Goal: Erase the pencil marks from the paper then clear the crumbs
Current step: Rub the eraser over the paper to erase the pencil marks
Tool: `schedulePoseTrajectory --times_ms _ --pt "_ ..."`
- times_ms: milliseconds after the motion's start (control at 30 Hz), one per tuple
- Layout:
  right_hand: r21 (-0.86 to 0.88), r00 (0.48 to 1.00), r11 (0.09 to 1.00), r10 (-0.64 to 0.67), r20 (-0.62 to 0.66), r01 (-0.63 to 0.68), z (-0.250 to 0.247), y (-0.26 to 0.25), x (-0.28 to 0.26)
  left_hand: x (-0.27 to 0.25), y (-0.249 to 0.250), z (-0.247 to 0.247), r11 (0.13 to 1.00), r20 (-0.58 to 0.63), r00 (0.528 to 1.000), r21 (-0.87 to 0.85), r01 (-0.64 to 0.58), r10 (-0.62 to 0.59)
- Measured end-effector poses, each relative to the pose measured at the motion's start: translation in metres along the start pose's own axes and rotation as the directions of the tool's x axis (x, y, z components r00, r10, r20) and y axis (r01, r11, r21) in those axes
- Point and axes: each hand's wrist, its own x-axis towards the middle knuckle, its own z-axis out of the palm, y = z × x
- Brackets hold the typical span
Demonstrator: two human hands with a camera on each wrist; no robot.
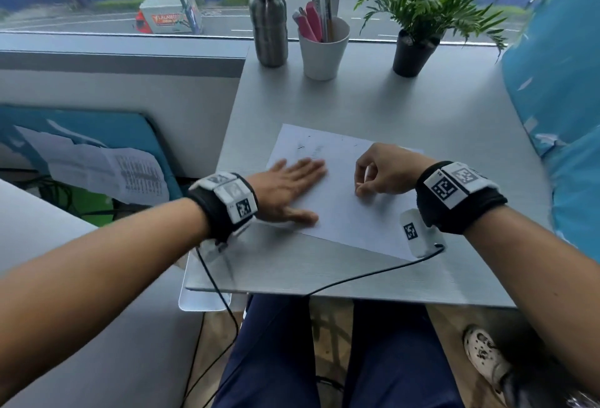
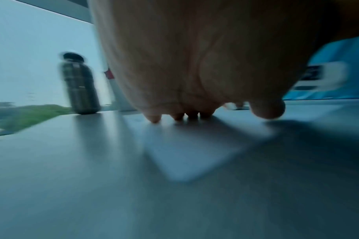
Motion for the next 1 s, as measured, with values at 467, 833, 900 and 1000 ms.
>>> schedulePoseTrajectory --times_ms 467,833,900,1000 --pt "0.073 0.950 0.990 -0.097 -0.297 0.124 0.001 -0.047 0.047 0.003 -0.027 -0.013 0.981 0.066 0.982 -0.069 0.183 -0.179" --pt "0.106 0.952 0.982 -0.120 -0.283 0.156 0.005 -0.049 0.038 0.005 -0.028 -0.009 0.981 0.047 0.984 -0.079 0.175 -0.172" --pt "0.106 0.944 0.980 -0.131 -0.302 0.170 0.011 -0.052 0.036 0.005 -0.027 -0.009 0.980 0.043 0.984 -0.084 0.179 -0.176" --pt "0.072 0.952 0.961 -0.253 -0.173 0.268 0.031 -0.066 0.015 0.003 -0.029 -0.008 0.984 0.042 0.986 -0.070 0.163 -0.161"
